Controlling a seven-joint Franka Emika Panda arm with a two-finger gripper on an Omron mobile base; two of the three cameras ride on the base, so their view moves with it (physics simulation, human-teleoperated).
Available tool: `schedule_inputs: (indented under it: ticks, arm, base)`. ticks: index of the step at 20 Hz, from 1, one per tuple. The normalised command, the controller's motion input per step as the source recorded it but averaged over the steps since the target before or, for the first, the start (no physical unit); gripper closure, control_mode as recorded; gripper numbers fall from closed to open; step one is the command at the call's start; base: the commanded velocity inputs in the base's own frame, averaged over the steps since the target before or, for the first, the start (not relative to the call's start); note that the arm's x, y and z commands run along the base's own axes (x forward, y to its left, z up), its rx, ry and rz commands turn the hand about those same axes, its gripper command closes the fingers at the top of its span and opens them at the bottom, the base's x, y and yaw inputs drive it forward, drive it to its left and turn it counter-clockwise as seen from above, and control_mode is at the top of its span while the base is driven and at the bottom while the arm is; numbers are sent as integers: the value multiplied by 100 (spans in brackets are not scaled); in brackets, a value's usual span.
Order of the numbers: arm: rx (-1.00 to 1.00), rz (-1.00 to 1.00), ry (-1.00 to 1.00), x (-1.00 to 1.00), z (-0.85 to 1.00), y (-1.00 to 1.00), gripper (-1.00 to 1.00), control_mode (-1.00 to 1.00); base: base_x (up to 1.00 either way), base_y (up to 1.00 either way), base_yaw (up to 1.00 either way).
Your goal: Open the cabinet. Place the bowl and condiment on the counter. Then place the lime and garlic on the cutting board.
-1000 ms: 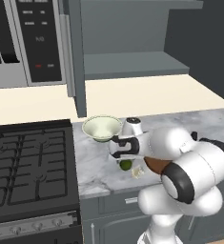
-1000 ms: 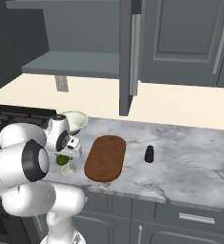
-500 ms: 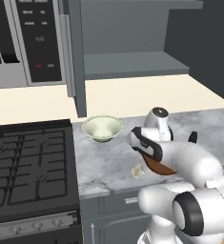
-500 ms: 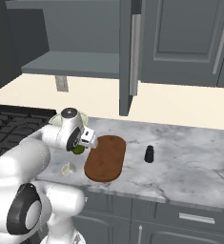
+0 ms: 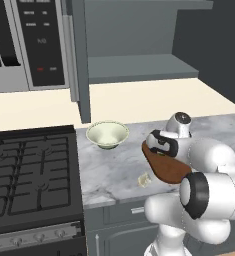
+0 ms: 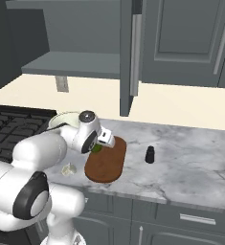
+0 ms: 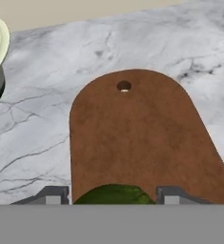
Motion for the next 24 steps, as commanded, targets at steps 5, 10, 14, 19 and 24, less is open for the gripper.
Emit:
schedule_inputs:
  ticks: [5, 10, 14, 19, 24]
  arm:
    - [-2, -1, 0, 3, -4, -8, -100, -100]
    - [-2, 0, 0, -9, 1, 0, -100, -100]
    - [0, 0, -6, -46, 42, 0, -100, -100]
    - [-3, 1, -3, -100, 60, 69, -100, -100]
    - [-11, 0, 9, -90, -3, 98, -100, -100]
  base:
    - [0, 0, 0]
    - [0, 0, 0]
    - [0, 0, 0]
    - [0, 0, 0]
    - [0, 0, 0]
